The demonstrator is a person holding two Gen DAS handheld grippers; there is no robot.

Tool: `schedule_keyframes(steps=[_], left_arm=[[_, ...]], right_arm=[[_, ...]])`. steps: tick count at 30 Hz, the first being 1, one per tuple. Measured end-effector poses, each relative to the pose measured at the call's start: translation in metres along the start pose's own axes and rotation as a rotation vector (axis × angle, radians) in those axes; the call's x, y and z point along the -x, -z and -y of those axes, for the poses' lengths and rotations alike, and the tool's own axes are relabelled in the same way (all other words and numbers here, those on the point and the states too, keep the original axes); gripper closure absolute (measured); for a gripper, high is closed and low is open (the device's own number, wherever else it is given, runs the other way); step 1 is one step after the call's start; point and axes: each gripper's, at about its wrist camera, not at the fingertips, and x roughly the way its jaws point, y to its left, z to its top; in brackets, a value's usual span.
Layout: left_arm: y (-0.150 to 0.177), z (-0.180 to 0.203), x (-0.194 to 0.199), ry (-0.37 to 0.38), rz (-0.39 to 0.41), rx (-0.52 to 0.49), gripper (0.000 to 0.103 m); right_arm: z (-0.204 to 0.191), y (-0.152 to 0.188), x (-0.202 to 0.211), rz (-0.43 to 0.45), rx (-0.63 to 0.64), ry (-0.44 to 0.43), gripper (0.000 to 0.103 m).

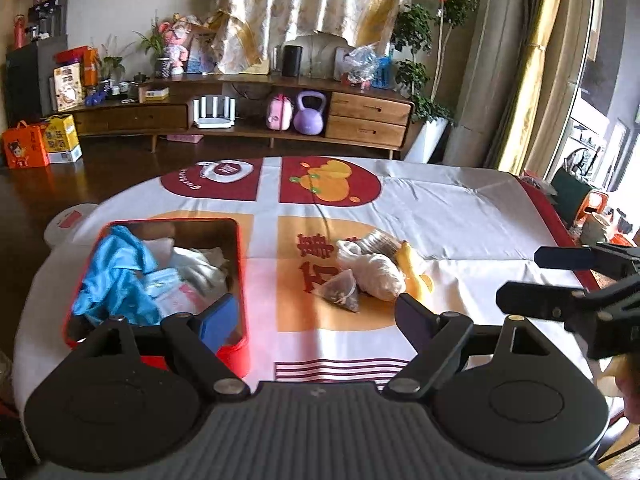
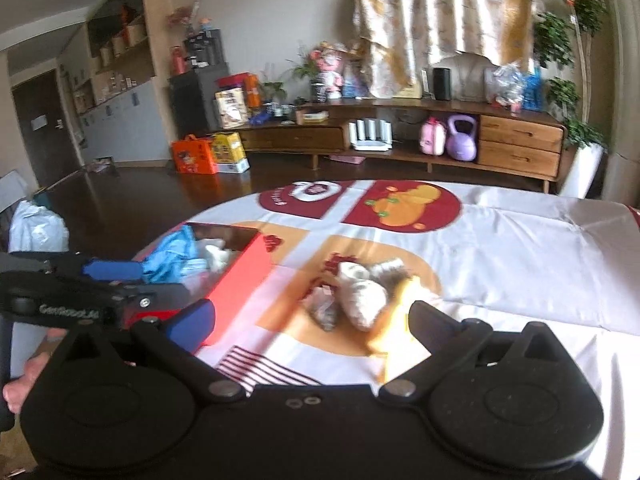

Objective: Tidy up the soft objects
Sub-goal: 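Move both tools back toward the remaining items on the table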

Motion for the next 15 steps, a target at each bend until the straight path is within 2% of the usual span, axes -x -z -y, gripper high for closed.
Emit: schedule_keyframes(steps=[6,10,15], left_arm=[[0.002,0.017,-0.030,0.002,-0.035,-0.052,0.018],[0.004,0.020,-0.056,0.018,-0.076,-0.039,0.018],[0.005,0.028,-0.083,0.020,-0.090,-0.073,0.018]], right_arm=[[0.029,0.004,-0.015,-0.032,-0.031,0.045,0.000],[0.041,0.009,-0.027,-0.063,-0.041,0.051,0.000],[0.057,0.010,-0.047,-0.097,-0.078,0.065,0.000]])
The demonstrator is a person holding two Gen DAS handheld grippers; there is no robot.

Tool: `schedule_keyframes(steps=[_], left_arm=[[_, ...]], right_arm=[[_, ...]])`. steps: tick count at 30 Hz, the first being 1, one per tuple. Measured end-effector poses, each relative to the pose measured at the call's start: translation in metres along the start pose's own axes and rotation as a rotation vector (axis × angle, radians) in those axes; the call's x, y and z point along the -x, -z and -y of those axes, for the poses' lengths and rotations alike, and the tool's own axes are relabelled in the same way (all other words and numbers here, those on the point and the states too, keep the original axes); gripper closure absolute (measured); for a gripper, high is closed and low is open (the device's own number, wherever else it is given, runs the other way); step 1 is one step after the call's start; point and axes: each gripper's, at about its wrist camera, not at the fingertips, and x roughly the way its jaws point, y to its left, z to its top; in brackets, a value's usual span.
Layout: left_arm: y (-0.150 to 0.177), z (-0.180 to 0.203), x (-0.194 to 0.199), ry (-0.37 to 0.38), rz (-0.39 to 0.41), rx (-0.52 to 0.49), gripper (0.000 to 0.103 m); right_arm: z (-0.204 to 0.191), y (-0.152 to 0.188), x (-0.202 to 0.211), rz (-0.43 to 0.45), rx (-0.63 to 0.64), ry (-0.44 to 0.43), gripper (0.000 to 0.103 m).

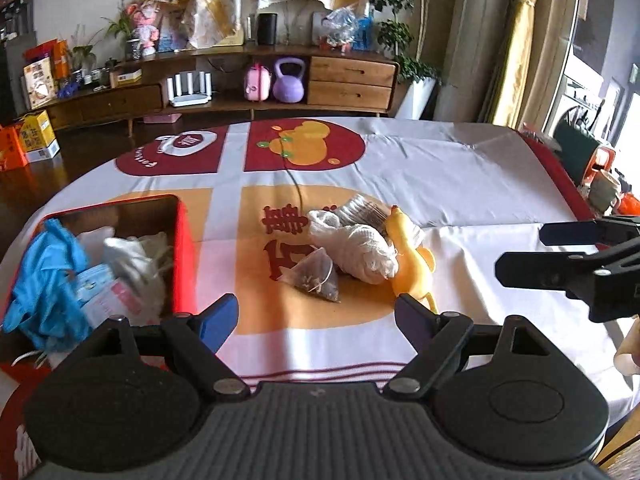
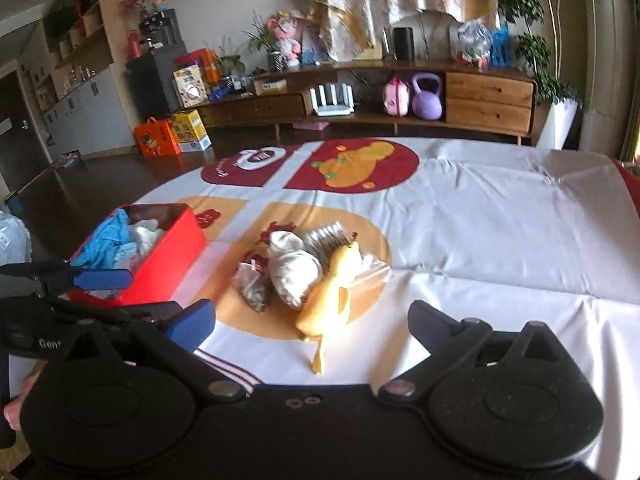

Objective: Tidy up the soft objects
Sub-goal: 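Move both tools back toward the remaining items on the table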

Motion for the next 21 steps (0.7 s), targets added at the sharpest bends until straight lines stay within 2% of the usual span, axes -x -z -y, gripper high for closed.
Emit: schedule_keyframes(steps=[7,11,17,21], left_arm=[[-0.007,0.009,-0.034,-0.003,-0.018,-0.052,0.018],[-0.011,0.010,-0.053,0.009,-0.037,-0.066,0.018],[-0.010,0.000,-0.080,0.025,-0.078,-0.032,0.018],[-0.008,-0.002,-0.092,0.026,-0.084,-0.057,0.018]], right_arm=[[0.012,-0.001,-0.032,-0.056,-0.036,0.033,0.003],[0.015,-0.002,-0.052,-0.109,-0.046,0.042,0.014],[0.020,-0.005,-0.080,-0.172,-0.078,0.019,0.023],[0.022,-0.007,-0.093,-0.204,-0.121,-0.013,0.025]])
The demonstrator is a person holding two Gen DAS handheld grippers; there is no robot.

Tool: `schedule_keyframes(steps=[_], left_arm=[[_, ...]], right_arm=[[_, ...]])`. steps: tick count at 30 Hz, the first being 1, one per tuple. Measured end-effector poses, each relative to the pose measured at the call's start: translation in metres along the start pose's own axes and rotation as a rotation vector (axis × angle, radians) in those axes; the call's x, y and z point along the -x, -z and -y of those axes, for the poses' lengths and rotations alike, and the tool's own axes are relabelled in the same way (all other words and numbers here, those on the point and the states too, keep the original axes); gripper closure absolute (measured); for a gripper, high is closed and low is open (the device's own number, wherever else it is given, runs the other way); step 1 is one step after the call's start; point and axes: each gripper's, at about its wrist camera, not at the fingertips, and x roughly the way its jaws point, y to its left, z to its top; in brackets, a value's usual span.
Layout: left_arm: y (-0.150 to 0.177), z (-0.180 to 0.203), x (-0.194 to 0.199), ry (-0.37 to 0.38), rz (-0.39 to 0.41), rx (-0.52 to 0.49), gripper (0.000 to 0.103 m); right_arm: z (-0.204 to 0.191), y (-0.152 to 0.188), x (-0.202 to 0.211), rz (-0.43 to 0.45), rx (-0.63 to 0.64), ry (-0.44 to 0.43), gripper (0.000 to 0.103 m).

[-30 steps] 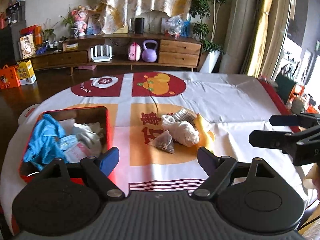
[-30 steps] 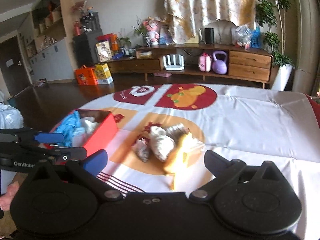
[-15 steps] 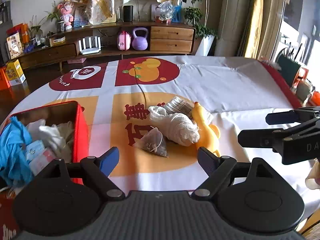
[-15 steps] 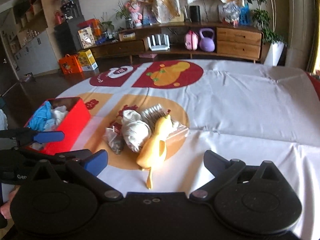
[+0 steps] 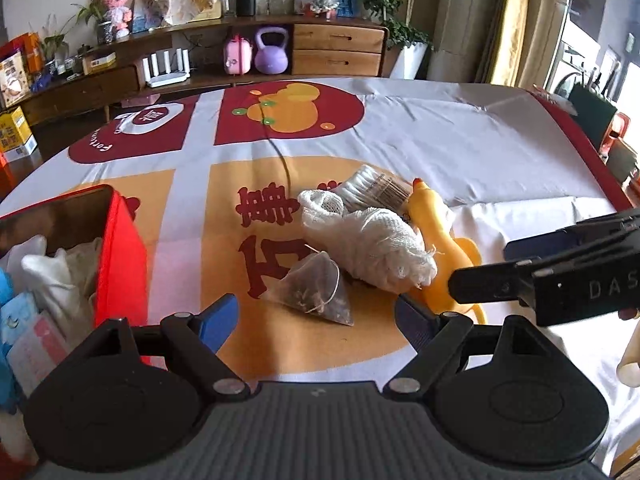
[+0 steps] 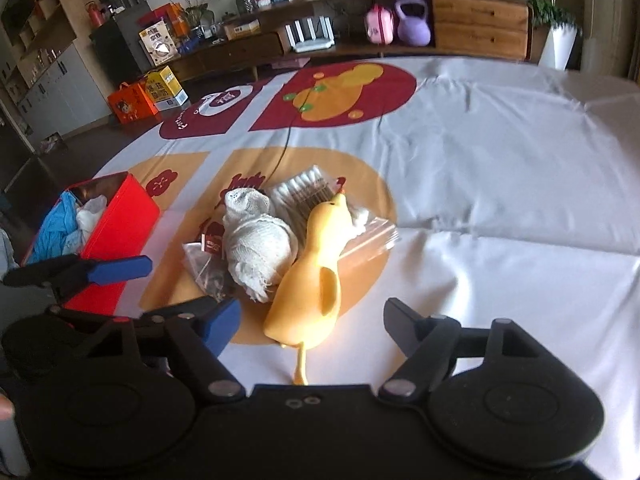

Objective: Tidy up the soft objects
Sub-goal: 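Move both tools back toward the remaining items on the table, then grasp the clear tea bag with the left tool while the right tool grasps the yellow duck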

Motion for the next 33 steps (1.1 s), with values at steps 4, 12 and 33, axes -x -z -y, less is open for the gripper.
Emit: schedule_keyframes(steps=[4,12,33], left_arm=[[0.000,0.000,-0.009,-0.007,0.001,-0.018,0.018],[0.000,0.002,-0.024,0.003,-0.001,-0.048,0.018],[-0.005,-0.009,-0.019,-0.007,-0.003,0.008,0.082]], right_arm=[[-0.002,-0.003,-0.011,-0.022,-0.009,-0.011,0.030],[-0.005,-0.003,-0.025,-0.047,-0.002,-0.019,0.040],[0.002,0.006,-0.009,0.002,-0.061,-0.042,0.074]])
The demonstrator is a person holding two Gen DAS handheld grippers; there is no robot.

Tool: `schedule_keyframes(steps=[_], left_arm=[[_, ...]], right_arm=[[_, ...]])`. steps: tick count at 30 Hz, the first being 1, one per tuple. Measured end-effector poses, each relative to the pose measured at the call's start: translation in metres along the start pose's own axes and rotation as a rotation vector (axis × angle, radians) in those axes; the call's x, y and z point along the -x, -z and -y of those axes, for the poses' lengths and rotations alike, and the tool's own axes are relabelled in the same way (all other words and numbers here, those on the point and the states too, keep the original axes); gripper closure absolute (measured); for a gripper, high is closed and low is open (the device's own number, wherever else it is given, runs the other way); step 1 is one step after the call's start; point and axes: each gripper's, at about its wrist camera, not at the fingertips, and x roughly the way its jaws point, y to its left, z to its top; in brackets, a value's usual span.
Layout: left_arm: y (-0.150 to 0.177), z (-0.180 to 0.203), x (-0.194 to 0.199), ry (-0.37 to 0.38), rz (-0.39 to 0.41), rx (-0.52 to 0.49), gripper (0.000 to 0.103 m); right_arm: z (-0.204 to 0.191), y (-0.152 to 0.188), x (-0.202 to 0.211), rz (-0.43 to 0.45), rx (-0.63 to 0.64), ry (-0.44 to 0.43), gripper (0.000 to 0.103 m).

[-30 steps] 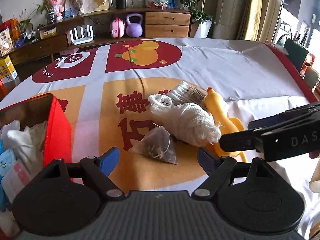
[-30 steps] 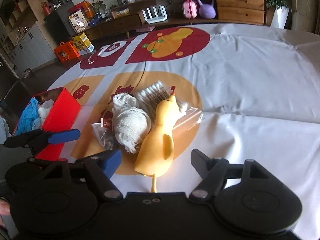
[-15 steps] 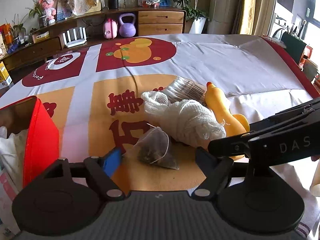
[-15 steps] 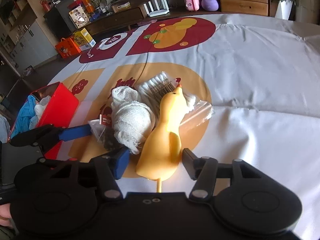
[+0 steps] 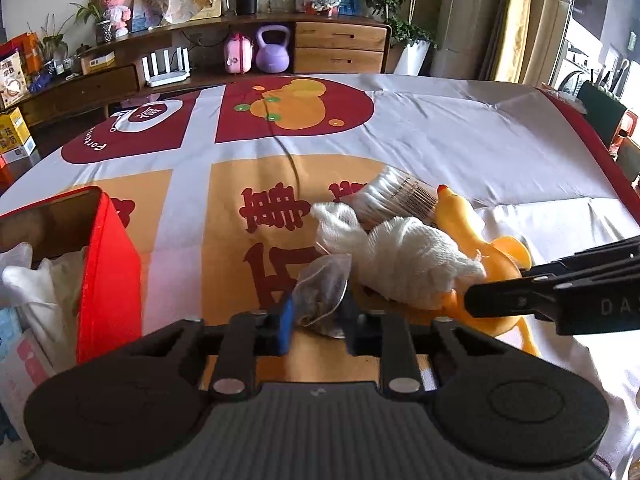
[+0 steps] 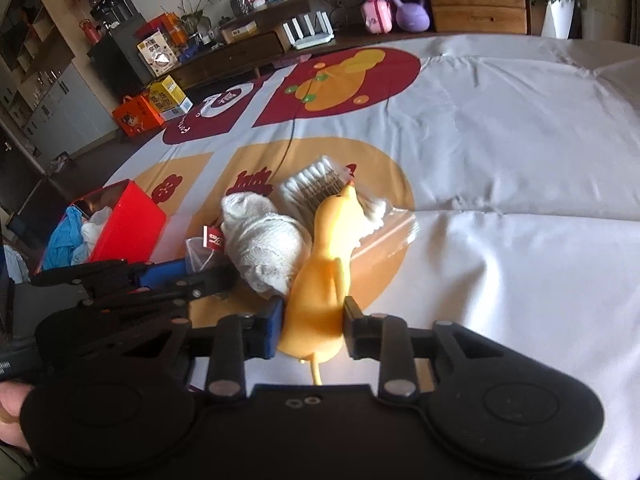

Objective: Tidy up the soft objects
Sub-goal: 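Grasp the clear tea bag with the left tool while the right tool grasps the yellow duck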

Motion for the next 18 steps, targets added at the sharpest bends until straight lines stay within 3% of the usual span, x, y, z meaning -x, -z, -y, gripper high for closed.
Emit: schedule_keyframes(steps=[8,11,18], left_arm=[[0.003,-0.001,0.014,0.011,-0.007,0.029,0.085],[0.004,0.000,0.020,0.007,-0.008,0.033,0.086],[0.006,-0.001,0.027,0.004,-0.011,0.031,0.086]], right_arm=[[-0.003,0.010,0.013,0.006,0.035,0.009,0.080],[-0.006,0.015,0.013,-0.013,0.066,0.023,0.071],[0.002,0.011,0.026,0.016,0.015,0.027,0.063]])
